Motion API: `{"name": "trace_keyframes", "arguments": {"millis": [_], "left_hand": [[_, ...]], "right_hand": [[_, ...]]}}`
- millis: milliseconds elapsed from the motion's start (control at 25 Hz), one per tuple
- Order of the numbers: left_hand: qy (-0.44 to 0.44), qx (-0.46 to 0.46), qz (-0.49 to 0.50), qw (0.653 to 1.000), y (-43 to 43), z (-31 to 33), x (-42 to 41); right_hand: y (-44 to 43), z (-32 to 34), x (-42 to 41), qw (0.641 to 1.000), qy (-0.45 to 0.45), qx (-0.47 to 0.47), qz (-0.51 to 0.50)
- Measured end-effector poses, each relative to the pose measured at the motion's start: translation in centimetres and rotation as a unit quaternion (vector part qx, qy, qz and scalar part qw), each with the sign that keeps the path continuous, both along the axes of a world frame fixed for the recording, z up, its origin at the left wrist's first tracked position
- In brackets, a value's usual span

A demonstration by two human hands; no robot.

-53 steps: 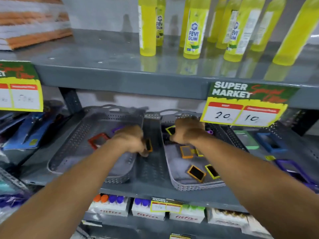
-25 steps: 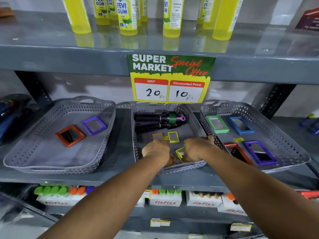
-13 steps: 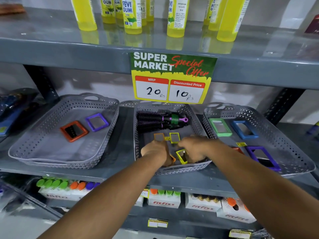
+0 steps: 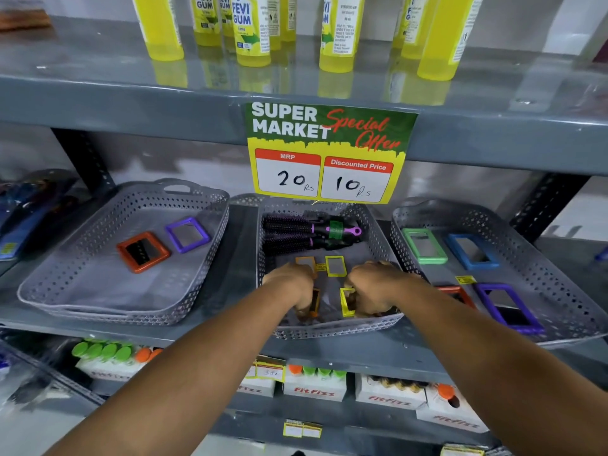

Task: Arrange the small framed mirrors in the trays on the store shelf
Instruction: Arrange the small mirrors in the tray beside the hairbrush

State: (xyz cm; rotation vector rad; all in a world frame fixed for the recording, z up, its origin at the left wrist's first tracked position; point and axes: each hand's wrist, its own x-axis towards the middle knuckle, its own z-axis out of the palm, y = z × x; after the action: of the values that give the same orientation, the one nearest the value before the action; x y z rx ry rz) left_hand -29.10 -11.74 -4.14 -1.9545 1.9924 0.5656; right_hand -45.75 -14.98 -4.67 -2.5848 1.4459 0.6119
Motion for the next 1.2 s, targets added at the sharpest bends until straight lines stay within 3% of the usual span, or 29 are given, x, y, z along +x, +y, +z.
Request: {"name": "trace_keyframes", "arguments": {"millis": [1200], "left_hand": [[0.018,-0.004,-0.016,1.000,-0.4,-0.4,0.3]], "right_hand": [[0.6,0.7,1.1,0.999,0.037,-0.005,-0.011]]}}
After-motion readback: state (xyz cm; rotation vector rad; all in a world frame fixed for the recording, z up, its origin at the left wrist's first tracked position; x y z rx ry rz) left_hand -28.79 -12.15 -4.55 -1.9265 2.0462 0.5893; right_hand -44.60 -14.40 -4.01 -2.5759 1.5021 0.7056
